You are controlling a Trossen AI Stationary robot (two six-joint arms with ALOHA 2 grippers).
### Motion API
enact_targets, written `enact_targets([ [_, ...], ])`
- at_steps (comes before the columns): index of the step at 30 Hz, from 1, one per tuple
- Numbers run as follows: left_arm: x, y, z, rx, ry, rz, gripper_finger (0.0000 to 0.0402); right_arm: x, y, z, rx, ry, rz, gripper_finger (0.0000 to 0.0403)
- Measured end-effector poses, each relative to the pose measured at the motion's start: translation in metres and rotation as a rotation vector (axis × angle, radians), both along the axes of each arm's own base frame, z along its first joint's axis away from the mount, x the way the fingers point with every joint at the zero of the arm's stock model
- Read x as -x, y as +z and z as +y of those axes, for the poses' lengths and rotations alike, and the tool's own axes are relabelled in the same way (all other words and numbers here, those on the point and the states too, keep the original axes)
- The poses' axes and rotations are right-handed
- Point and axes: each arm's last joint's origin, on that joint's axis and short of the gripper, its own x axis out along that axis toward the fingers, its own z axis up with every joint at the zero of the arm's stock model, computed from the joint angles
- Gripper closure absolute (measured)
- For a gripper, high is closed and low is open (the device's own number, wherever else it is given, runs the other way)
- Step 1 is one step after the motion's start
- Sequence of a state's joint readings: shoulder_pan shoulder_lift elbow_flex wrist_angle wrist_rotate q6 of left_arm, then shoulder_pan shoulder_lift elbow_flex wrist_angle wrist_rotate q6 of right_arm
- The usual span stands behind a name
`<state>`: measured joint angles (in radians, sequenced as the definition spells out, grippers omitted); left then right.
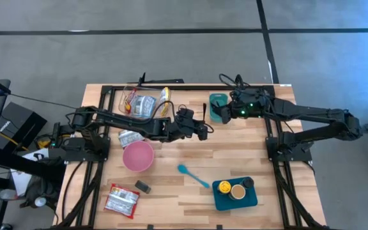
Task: Pick & Place Food Item
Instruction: Put the black spoon into the green bin
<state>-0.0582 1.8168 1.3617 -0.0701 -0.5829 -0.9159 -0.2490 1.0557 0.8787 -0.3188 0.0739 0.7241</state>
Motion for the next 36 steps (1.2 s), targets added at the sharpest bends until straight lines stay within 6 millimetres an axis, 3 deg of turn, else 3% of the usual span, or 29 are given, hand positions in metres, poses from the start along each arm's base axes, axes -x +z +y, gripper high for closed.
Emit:
enact_targets([
  [7, 0.000, 0.000, 0.000, 0.003, -0.004, 0.004, 0.0400, -0.004, 0.007, -0.001, 0.022, 0.000, -0.081, 0.0243],
  [14, 0.000, -0.001, 0.001, 0.003, -0.001, 0.007, 0.0400, -0.018, -0.006, -0.005, 0.010, 0.000, -0.036, 0.0260],
  [36, 0.001, -0.003, 0.001, 0.016, -0.025, 0.028, 0.0400, -0.036, -0.010, -0.008, 0.018, 0.048, -0.096, 0.0282],
])
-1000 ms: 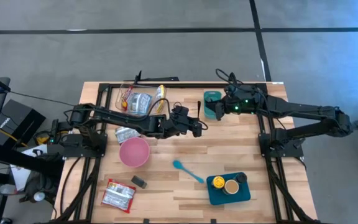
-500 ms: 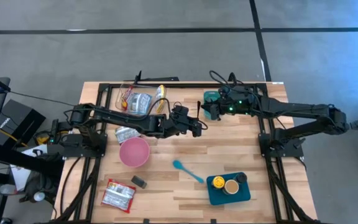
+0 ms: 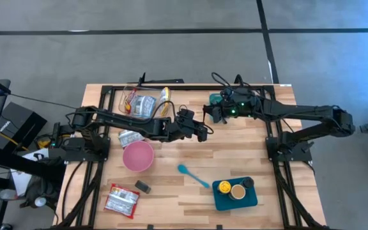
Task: Pick & Place Food Item
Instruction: Put the black spoon into the green bin
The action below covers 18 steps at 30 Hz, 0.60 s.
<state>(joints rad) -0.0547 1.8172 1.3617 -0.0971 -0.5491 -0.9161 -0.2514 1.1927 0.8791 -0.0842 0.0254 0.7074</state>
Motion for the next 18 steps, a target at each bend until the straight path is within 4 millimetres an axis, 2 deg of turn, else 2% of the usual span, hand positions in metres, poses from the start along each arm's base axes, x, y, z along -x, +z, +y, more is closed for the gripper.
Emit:
enact_targets([
  [8, 0.0000, 0.0000, 0.0000, 0.000, 0.000, 0.000, 0.0400, -0.0003, 0.0009, -0.0003, 0.003, -0.001, -0.010, 0.0282],
  [18, -0.0001, -0.0001, -0.0002, 0.004, -0.007, 0.000, 0.0400, 0.0030, -0.0005, -0.0097, -0.003, -0.040, 0.005, 0.0283],
])
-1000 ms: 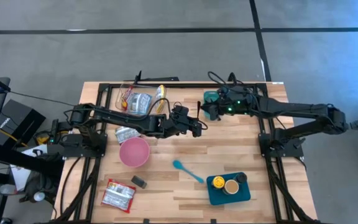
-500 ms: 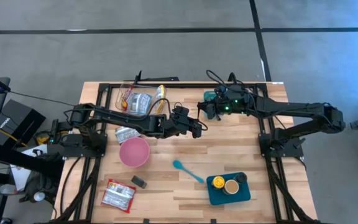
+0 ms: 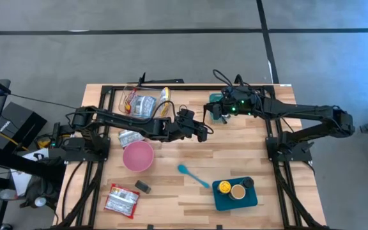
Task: Pick & Place Food Item
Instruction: Put the black spoon into the green bin
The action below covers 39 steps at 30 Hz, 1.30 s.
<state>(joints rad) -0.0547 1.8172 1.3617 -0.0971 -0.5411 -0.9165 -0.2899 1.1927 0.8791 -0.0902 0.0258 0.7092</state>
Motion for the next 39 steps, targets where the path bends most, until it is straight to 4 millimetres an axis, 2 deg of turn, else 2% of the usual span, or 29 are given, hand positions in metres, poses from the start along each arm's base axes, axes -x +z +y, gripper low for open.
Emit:
enact_targets([
  [18, -0.0003, -0.0002, -0.0006, 0.013, -0.021, 0.001, 0.0400, -0.0001, 0.0000, 0.0005, -0.026, -0.006, -0.008, 0.0331],
  [39, -0.0003, -0.0002, -0.0001, 0.013, -0.019, 0.001, 0.0400, -0.0005, -0.0016, 0.0042, -0.054, -0.004, 0.002, 0.0333],
])
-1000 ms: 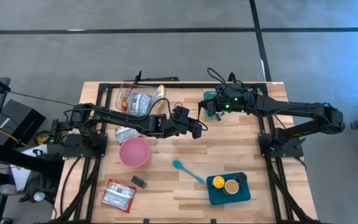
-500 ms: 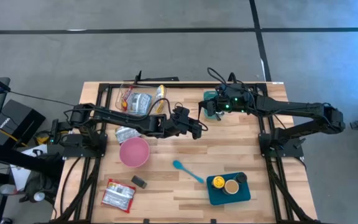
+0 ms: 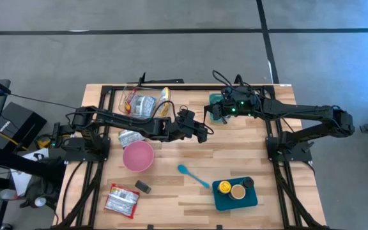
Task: Pick & Place Food Item
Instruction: Put the black spoon into the green bin
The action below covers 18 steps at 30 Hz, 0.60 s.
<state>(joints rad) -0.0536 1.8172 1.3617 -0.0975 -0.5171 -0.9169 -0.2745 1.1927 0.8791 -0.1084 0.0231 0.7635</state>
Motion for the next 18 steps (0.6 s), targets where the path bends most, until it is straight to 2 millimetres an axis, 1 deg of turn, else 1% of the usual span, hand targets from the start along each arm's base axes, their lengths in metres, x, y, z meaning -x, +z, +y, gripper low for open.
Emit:
enact_targets([
  [5, 0.0000, 0.0000, 0.0000, 0.000, 0.000, 0.000, 0.0400, 0.0004, -0.0011, 0.0001, -0.007, -0.002, 0.010, 0.0344],
  [13, 0.0000, 0.0000, 0.0000, -0.001, 0.001, 0.000, 0.0399, 0.0003, -0.0010, 0.0001, 0.004, 0.002, 0.012, 0.0396],
  [15, 0.0000, 0.0000, 0.0001, -0.001, 0.001, 0.000, 0.0398, 0.0003, -0.0010, 0.0000, 0.005, 0.002, 0.012, 0.0396],
  [18, 0.0000, 0.0000, 0.0002, -0.001, 0.000, 0.001, 0.0384, 0.0004, -0.0010, -0.0001, 0.005, 0.001, 0.013, 0.0395],
])
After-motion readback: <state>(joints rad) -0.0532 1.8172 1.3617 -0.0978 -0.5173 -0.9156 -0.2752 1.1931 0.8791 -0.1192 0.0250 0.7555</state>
